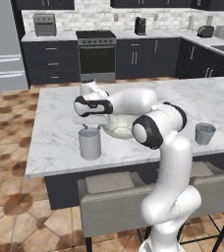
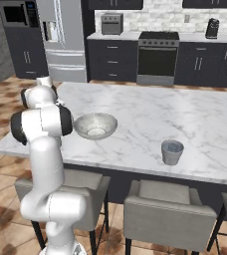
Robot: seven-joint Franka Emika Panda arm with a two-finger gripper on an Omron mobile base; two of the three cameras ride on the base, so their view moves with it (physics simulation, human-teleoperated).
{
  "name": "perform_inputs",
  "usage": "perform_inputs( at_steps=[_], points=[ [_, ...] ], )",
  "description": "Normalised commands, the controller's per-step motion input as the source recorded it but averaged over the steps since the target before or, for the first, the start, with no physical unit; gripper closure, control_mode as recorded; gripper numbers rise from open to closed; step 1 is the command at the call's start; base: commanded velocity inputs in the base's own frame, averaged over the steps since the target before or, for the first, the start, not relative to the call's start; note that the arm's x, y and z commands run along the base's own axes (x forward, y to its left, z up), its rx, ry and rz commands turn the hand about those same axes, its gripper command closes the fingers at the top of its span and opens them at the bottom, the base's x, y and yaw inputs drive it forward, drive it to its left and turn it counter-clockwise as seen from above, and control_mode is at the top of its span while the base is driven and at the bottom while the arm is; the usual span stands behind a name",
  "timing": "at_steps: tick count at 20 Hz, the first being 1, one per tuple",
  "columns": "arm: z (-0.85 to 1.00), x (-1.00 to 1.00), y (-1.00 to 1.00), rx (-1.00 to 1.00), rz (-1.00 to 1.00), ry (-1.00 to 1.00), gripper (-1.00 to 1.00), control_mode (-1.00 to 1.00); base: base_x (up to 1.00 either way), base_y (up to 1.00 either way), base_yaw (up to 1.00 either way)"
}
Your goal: There are four ice cubes in the ice bowl. Place two ice cubes in each glass of water.
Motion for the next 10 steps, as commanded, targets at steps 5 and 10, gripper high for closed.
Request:
perform_inputs(
  at_steps=[5, 10],
  points=[
    [0.15, 0.16, -0.15, 0.03, 0.00, -0.13, -1.00, -1.00, 0.00, 0.00, 0.00],
    [0.67, -0.83, -0.70, 0.11, 0.00, -0.14, -1.00, -1.00, 0.00, 0.00, 0.00]
  ],
)
